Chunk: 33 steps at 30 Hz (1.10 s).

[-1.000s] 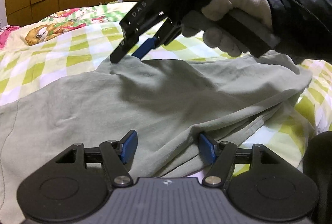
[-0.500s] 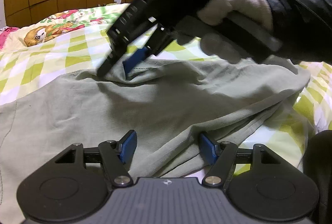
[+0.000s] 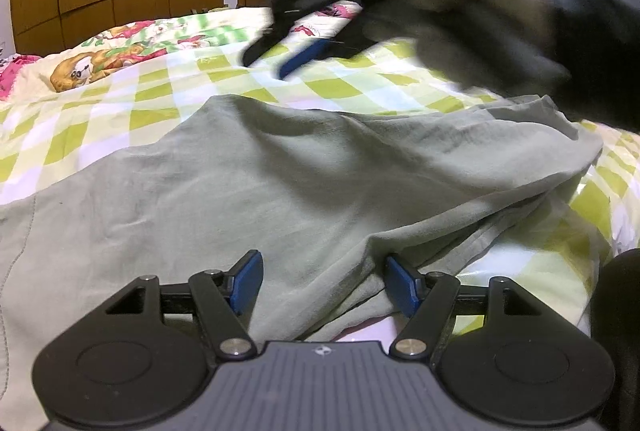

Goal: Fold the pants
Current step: 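Move the right gripper to the pants' hem end beside the dark grey garment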

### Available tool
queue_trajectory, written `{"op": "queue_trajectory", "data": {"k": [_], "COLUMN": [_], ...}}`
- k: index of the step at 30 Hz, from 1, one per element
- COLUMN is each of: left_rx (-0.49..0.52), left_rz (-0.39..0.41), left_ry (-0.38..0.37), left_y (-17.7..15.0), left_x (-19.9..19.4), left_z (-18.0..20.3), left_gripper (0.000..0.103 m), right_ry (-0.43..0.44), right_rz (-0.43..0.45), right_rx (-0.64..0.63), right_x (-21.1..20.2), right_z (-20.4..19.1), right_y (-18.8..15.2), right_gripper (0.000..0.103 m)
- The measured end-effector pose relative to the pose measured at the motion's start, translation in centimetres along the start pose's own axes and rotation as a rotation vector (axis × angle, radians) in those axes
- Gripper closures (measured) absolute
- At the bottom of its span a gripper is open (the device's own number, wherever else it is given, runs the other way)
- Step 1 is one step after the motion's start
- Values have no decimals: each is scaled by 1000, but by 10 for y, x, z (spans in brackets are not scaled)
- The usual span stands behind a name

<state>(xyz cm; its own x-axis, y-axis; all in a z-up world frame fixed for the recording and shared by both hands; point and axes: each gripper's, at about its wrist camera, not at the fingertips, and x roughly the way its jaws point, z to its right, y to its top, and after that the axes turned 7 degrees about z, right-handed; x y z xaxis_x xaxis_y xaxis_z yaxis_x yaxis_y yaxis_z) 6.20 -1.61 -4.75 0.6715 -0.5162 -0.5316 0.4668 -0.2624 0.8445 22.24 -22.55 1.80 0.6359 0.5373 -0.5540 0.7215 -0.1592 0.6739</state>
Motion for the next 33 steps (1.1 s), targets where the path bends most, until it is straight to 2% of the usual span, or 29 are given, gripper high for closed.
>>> {"op": "queue_trajectory", "data": {"k": [3,6,8,9,11,13,16,18,21,24,26,30,33], "left_rx": [12,54,89,106,128,151,188,222,275,299,306,317,347], "left_rz": [-9,-30,-45,-60,-84,-106,-134,-143,-147,-144,-146,-150,-154], "left_ry": [19,45,61,66,69,78,99,109,95,67,49,18,8], "left_y": [2,4,4,4,4,5,11,18,29,40,46,53,55], "left_x": [-1,-5,-9,-12,-18,-24,-30,-31,-29,-23,-18,-11,-9], "left_z": [5,13,19,23,29,35,45,54,71,87,97,117,127], "left_gripper": [23,23,23,23,23,23,23,23,23,23,23,23,23], "right_ry": [-33,-143,-212,-272,-371,-424,-500,-498,-496,-483,-436,-388,-376], "right_rz": [-7,11,34,50,91,149,280,364,407,432,478,573,589], "right_rx": [42,105,201,219,230,288,378,438,496,583,657,741,722], "right_x": [-38,-80,-114,-133,-166,-198,-248,-278,-300,-305,-304,-304,-304], "right_z": [8,34,60,71,90,112,136,146,156,172,185,206,211], "right_y": [-39,-74,-91,-99,-107,-114,-126,-139,-162,-184,-194,-195,-183], "right_gripper": [62,62,62,62,62,62,61,55,54,54,55,53,53]}}
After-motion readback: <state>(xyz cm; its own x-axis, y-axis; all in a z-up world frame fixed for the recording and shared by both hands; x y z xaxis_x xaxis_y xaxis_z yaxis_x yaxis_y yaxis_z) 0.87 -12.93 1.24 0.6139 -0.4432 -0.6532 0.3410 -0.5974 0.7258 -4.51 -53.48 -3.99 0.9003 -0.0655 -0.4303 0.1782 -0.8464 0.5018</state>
